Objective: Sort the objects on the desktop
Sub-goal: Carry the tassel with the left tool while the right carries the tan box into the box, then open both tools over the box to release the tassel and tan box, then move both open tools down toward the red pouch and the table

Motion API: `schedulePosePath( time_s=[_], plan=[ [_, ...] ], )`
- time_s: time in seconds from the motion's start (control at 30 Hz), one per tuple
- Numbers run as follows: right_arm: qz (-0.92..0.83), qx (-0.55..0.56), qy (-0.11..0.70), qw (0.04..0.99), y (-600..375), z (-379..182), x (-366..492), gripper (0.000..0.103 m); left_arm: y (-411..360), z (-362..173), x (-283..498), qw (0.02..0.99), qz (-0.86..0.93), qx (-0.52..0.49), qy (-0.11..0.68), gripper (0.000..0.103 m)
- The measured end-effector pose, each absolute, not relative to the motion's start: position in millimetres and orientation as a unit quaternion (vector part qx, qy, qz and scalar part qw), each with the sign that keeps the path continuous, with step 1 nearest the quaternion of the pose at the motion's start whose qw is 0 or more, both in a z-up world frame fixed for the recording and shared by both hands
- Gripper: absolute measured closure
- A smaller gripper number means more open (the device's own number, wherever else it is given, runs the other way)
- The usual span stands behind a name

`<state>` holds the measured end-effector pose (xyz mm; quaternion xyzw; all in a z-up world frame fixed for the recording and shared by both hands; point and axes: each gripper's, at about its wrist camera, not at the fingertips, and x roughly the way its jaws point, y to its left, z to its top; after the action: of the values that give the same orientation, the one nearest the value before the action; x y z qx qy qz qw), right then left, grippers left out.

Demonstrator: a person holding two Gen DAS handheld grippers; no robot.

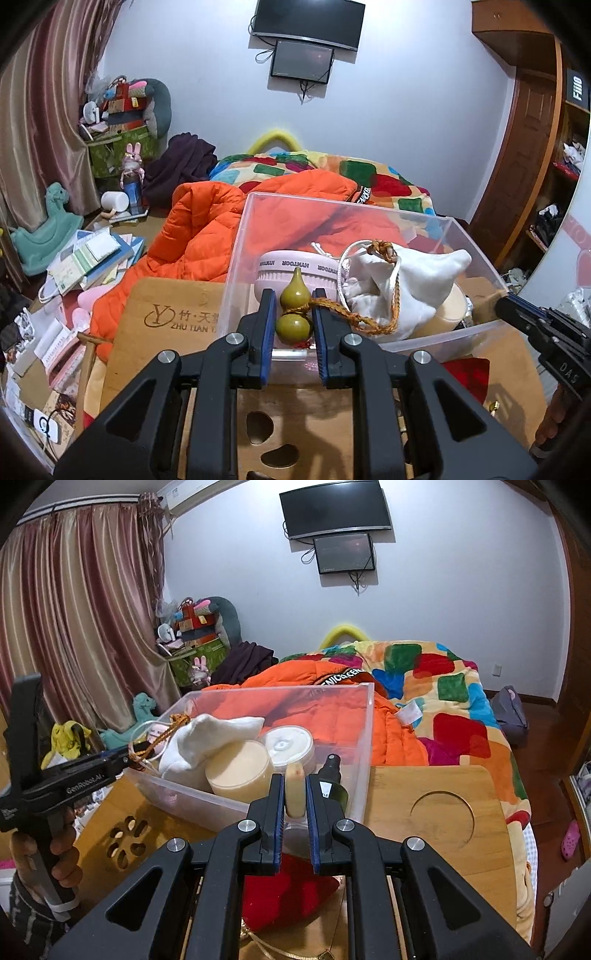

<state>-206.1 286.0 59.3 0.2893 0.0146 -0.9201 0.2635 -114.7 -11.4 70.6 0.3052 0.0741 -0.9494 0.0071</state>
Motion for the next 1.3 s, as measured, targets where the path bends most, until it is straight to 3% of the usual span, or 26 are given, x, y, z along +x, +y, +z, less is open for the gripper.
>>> schedulePosePath(
  time_s=[0.17, 0.37, 0.6, 0.73, 1.03, 1.17, 1.3],
  plan=[
    [-0.928, 0.269, 0.038, 0.254, 282, 59, -196, 0.092, -6, 72, -110, 0.009, -0.952, 0.302, 0.058, 0.081],
    [-0.930, 0.266, 0.027, 0.254, 289, 60, -188, 0.082, 2, 75, -100, 0.013, -0.954, 0.298, 0.039, 0.057],
    [-0.928, 0.281, 0.021, 0.243, 297, 55, -174, 0.069, 11, 76, -88, 0.018, -0.954, 0.298, 0.021, 0.043],
    [-0.926, 0.292, 0.004, 0.240, 308, 51, -171, 0.067, 12, 72, -82, 0.015, -0.952, 0.306, 0.020, 0.041],
    [-0.931, 0.294, -0.007, 0.216, 323, 48, -162, 0.040, -1, 41, -79, -0.018, -0.927, 0.363, 0.085, 0.041],
    [-0.930, 0.307, -0.014, 0.203, 332, 39, -164, 0.040, 10, 35, -77, -0.040, -0.921, 0.377, 0.085, 0.040],
    [-0.928, 0.317, -0.023, 0.195, 343, 34, -167, 0.039, 32, 38, -75, -0.065, -0.922, 0.376, 0.068, 0.029]
  ],
)
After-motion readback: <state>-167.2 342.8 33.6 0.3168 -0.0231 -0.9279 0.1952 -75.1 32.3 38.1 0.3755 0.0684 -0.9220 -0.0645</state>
